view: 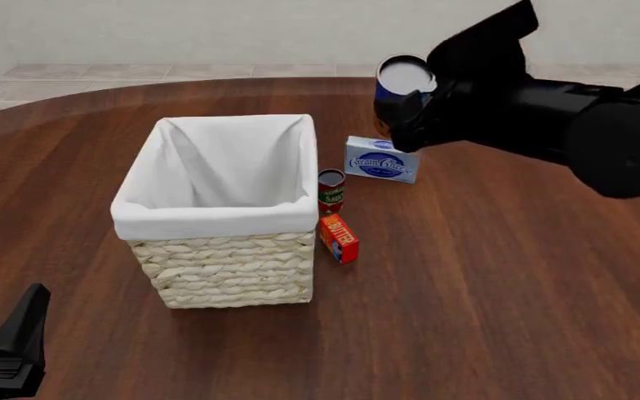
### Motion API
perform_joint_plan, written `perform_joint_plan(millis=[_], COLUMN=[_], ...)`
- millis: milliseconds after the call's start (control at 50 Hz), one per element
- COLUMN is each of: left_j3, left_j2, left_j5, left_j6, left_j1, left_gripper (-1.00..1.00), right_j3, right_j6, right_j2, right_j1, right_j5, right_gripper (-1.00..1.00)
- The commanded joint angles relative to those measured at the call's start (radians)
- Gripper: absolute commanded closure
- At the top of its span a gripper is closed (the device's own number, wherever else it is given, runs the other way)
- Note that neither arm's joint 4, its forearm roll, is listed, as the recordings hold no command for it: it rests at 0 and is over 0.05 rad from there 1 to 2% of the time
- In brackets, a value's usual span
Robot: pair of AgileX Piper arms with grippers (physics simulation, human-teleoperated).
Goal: Pick up the alphabet soup and put it in the basket.
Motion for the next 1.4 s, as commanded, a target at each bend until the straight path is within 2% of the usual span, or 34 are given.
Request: perform_joint_plan(millis=[20, 140, 1400], left_j3=[0.0, 0.0, 0.0], left_j2=[0.0, 0.0, 0.0], left_j5=[0.0, 0.0, 0.0], left_j6=[0.0, 0.0, 0.0], left_j1=[0.0, 0.0, 0.0], left_gripper=[-1.0, -1.0, -1.0], right_j3=[-0.056, -0.11, -0.321], right_j6=[0.005, -0.019, 0.019], right_j2=[0.039, 0.068, 0.232], right_j1=[0.026, 0.036, 0.133], right_j5=[0.003, 0.024, 0.052], right_gripper=[1.0, 1.0, 1.0])
